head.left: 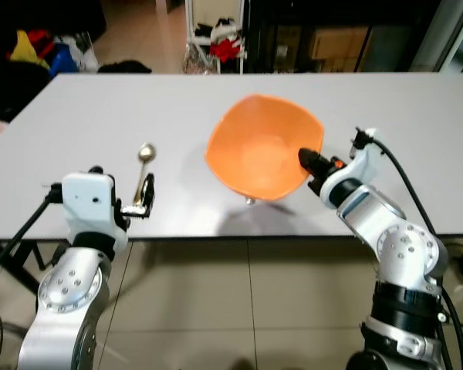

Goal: Setting the table

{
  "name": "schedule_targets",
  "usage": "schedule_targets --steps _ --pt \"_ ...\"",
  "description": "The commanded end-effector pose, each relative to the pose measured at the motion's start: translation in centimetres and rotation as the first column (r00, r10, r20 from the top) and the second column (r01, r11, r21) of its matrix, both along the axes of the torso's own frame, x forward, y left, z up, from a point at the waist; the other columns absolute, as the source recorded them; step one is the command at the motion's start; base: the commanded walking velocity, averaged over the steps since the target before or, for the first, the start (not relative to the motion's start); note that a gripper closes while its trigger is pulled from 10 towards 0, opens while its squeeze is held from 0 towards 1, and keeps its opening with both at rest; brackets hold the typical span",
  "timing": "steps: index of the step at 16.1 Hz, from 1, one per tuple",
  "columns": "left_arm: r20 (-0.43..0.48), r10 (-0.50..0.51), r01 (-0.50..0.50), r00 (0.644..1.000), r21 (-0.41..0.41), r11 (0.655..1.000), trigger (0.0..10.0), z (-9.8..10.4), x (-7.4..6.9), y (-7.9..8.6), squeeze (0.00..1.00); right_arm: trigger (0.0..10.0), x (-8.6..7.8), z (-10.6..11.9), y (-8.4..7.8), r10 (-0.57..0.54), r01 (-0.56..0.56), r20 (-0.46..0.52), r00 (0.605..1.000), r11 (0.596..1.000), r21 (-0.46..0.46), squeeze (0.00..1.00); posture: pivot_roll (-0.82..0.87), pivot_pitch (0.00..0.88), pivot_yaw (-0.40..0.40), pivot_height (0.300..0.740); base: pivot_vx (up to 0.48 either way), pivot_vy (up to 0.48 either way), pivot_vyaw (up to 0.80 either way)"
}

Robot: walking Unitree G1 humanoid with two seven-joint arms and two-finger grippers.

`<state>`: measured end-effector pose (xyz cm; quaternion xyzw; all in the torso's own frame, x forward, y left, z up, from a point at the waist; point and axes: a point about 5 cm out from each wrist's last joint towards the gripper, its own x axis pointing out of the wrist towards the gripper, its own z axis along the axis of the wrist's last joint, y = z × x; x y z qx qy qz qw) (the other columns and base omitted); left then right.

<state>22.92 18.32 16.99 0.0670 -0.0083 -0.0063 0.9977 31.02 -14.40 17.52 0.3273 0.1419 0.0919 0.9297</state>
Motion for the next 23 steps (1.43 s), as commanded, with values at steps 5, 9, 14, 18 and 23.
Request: schedule_targets --steps 5,9,14,18,23 --pt "-0.019 -0.055 0.055 0.998 0.021 0.998 10.0 -0.1 -0.1 -0.5 0.00 10.0 0.1 0.6 -0.7 -0.026 0.026 0.025 0.999 0.999 0.023 0.00 -0.08 0.006 0.037 0.740 0.380 0.000 0.00" --pt "-0.062 -0.204 0.204 0.977 -0.007 0.979 10.0 -0.7 -0.4 -2.1 0.00 10.0 0.0 -0.4 -1.7 -0.014 0.012 -0.046 0.999 0.999 -0.037 0.00 -0.09 0.013 0.040 0.740 0.340 0.000 0.00" --pt "-0.095 -0.528 0.527 0.844 -0.047 0.849 10.0 -0.8 -0.9 -5.0 0.00 10.0 0.9 -1.7 -4.5 -0.120 0.136 -0.153 0.981 0.986 0.098 0.00 -0.10 0.024 0.040 0.740 0.000 0.000 0.00" --pt "-0.147 -0.690 0.687 0.708 -0.079 0.722 10.0 -1.1 -1.0 -6.4 0.00 10.0 1.9 -2.6 -5.7 -0.176 0.205 -0.222 0.959 0.972 0.115 0.00 -0.10 0.026 0.049 0.740 0.000 0.000 0.00" --pt "-0.176 -0.728 0.723 0.663 -0.102 0.683 10.0 -1.5 -1.4 -6.1 0.00 10.0 2.3 -3.1 -7.2 -0.251 0.295 -0.272 0.929 0.946 0.136 0.00 -0.10 0.028 0.054 0.740 0.000 0.000 0.00"
